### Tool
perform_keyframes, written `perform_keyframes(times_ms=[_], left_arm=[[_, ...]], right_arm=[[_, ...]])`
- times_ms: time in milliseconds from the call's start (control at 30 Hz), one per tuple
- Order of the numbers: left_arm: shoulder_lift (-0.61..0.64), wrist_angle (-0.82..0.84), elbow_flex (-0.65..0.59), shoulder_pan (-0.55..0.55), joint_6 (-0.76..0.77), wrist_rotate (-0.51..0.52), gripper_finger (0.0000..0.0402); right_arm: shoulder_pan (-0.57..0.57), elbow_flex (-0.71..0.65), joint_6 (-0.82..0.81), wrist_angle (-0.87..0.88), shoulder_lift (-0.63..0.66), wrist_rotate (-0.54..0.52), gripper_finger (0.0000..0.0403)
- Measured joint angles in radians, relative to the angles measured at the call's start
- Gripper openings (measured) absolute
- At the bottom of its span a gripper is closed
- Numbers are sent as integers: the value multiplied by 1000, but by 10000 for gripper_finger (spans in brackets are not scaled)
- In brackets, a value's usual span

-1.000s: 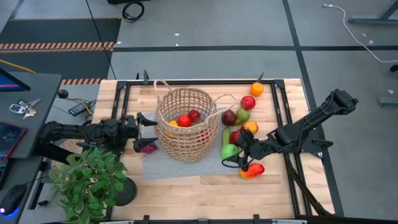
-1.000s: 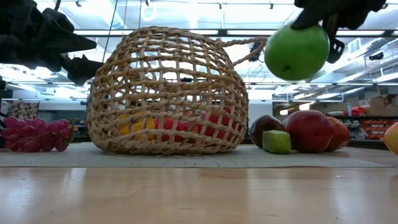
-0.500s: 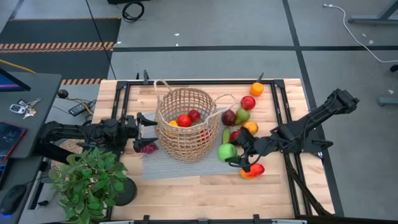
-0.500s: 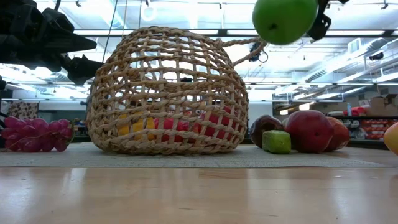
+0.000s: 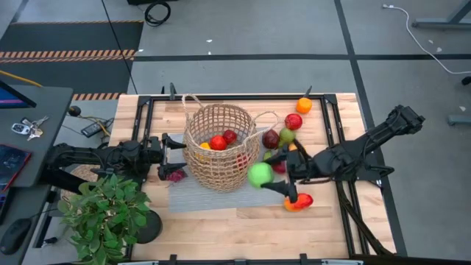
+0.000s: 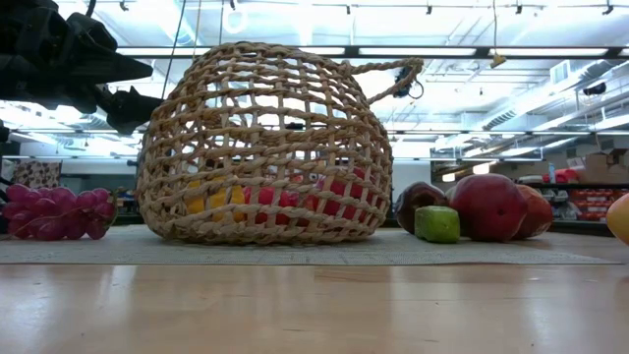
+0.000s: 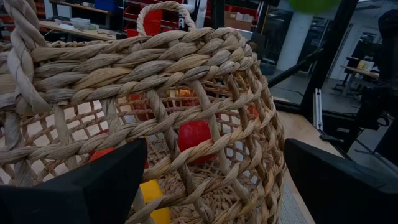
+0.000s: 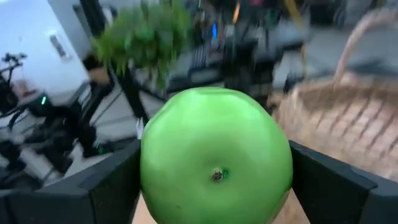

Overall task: Build produce basket
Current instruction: Put the green apple into the brown basket

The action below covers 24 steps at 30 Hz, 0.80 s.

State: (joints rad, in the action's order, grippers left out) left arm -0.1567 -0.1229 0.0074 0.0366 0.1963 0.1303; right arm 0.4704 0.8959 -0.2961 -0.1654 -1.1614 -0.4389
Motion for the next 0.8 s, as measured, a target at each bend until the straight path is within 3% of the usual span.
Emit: perform_keyframes(times_ms=[333,500,800], left_arm=[[0,0,0,0,0,0,386],[0,0,0,0,0,0,386],[0,0,0,0,0,0,386]], right_arm=[[-23,7,426,-388,-4,-239,367],[-51,7,606,-401,-5,-337,368],[-89,7,765,-405,-68,-373,368]])
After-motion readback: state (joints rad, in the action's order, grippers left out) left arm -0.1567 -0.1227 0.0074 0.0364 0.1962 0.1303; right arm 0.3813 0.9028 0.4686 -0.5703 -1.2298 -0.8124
